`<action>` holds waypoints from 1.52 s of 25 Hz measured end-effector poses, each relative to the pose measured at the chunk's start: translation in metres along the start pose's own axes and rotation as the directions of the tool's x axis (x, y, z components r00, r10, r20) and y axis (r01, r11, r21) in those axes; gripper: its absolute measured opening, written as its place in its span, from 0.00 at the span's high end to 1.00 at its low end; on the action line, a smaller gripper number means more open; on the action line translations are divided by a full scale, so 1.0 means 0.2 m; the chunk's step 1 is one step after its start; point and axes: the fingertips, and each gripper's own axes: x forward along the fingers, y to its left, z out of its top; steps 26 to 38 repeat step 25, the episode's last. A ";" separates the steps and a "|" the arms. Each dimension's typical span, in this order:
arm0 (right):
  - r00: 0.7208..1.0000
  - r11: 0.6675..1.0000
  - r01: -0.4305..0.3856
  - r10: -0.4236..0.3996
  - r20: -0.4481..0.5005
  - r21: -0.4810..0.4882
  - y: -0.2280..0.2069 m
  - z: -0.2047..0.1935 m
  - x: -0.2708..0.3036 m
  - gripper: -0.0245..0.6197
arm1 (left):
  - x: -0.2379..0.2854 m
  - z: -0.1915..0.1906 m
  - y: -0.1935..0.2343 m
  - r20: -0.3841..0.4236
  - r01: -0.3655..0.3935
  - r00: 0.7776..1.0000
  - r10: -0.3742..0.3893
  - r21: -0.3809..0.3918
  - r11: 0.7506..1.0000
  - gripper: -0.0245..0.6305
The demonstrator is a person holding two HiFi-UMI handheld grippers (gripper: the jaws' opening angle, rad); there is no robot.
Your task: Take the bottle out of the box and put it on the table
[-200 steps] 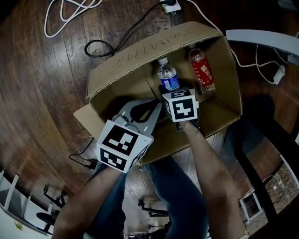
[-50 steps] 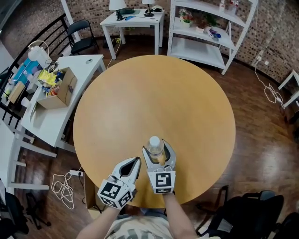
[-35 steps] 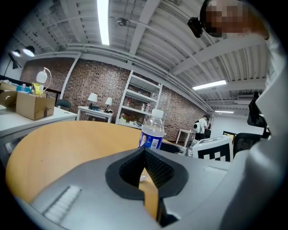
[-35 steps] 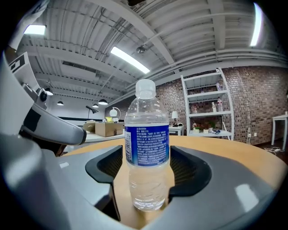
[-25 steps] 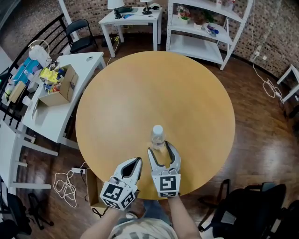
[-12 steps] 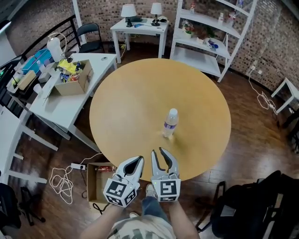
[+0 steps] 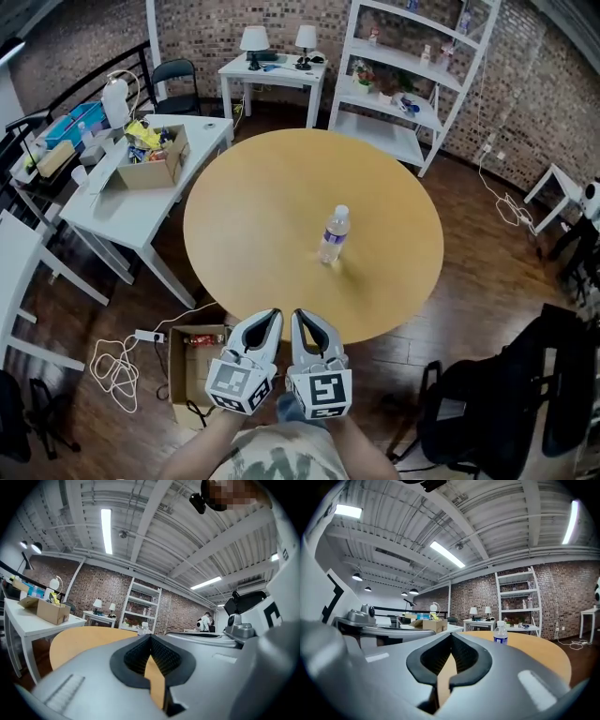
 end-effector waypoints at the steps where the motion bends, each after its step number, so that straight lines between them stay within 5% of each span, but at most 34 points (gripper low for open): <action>1: 1.000 1.000 -0.005 0.005 0.000 0.000 0.03 0.02 -0.03 0.96 | -0.03 0.01 -0.02 0.008 0.003 1.000 -0.003 0.004 1.000 0.97; 38: 1.000 1.000 -0.008 0.008 -0.018 0.000 0.01 0.01 -0.29 0.96 | -0.15 -0.02 -0.23 0.008 0.043 0.999 -0.043 0.018 0.999 0.97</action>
